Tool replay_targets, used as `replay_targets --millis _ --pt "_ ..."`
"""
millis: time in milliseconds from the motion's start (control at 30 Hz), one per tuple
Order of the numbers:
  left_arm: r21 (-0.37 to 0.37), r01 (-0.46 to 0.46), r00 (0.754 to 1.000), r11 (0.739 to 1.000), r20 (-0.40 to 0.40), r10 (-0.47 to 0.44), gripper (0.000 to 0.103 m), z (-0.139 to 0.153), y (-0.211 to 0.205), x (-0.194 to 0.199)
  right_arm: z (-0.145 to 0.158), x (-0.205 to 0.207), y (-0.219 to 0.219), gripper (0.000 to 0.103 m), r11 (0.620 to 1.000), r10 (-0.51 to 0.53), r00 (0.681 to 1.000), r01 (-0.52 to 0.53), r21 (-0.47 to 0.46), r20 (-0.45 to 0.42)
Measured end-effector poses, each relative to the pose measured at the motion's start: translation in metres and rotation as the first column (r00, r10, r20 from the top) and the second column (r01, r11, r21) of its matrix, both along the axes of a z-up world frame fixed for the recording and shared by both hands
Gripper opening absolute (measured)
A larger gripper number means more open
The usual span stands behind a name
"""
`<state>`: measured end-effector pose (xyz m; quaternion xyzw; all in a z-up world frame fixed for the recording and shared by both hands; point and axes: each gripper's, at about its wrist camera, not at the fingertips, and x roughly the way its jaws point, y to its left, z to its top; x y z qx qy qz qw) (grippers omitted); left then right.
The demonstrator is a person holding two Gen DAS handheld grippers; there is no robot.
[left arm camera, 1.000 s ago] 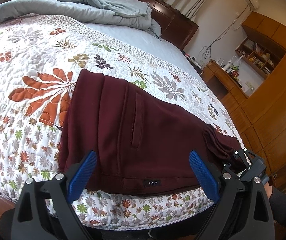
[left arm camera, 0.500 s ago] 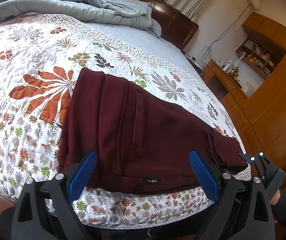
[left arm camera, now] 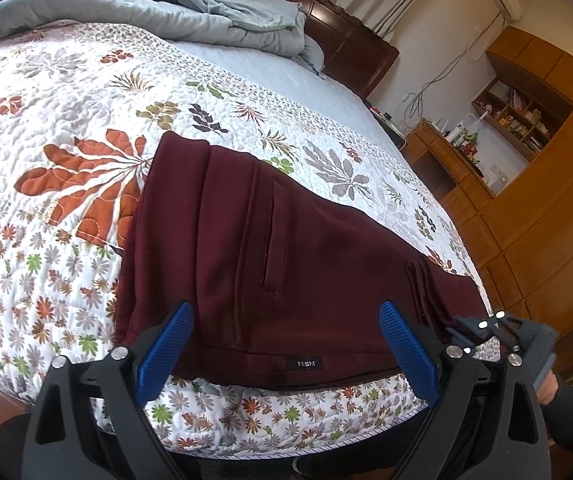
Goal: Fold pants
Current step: 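Lay the cuffs onto the waistband and open the right tool, then move the right tool to the folded edge and grasp the trousers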
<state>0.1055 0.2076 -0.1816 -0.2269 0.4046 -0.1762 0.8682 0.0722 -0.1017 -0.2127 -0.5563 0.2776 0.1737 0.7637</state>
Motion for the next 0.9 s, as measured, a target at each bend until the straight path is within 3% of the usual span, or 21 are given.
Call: replay_targets --millis 100,200,433,533,633,800,900 --pt "0.001 0.001 1.0 1.0 -0.005 -0.001 0.095 -0.001 -0.001 0.001 0.007 -0.001 0.004 0.012 1.0 0.005 1.0 -0.005 0.018 -0.002" --pt "0.005 0.006 1.0 1.0 -0.008 -0.006 0.095 -0.001 -0.003 0.003 -0.012 -0.002 0.002 0.012 1.0 0.008 0.999 -0.009 -0.012 -0.045" --pt "0.014 0.004 1.0 1.0 -0.016 -0.004 0.095 -0.001 -0.006 0.005 -0.015 -0.005 0.004 0.013 1.0 0.02 0.999 -0.02 -0.001 -0.034" --pt "0.022 0.008 1.0 1.0 -0.018 -0.008 0.095 -0.002 -0.008 0.005 -0.02 -0.01 0.004 0.018 1.0 0.017 1.0 -0.017 -0.017 -0.012" --pt "0.024 0.012 1.0 1.0 -0.02 -0.012 0.095 -0.003 -0.009 0.006 0.001 -0.018 -0.003 0.035 0.997 -0.006 1.0 0.007 0.073 -0.019" --pt "0.021 0.01 1.0 1.0 -0.011 -0.009 0.095 -0.001 -0.008 0.002 0.061 -0.01 -0.035 0.044 0.952 -0.137 0.99 0.14 0.271 -0.029" --pt "0.02 0.007 1.0 1.0 0.002 -0.007 0.095 0.002 -0.008 -0.002 0.063 0.02 -0.065 0.044 0.912 -0.28 0.955 0.296 0.285 -0.095"
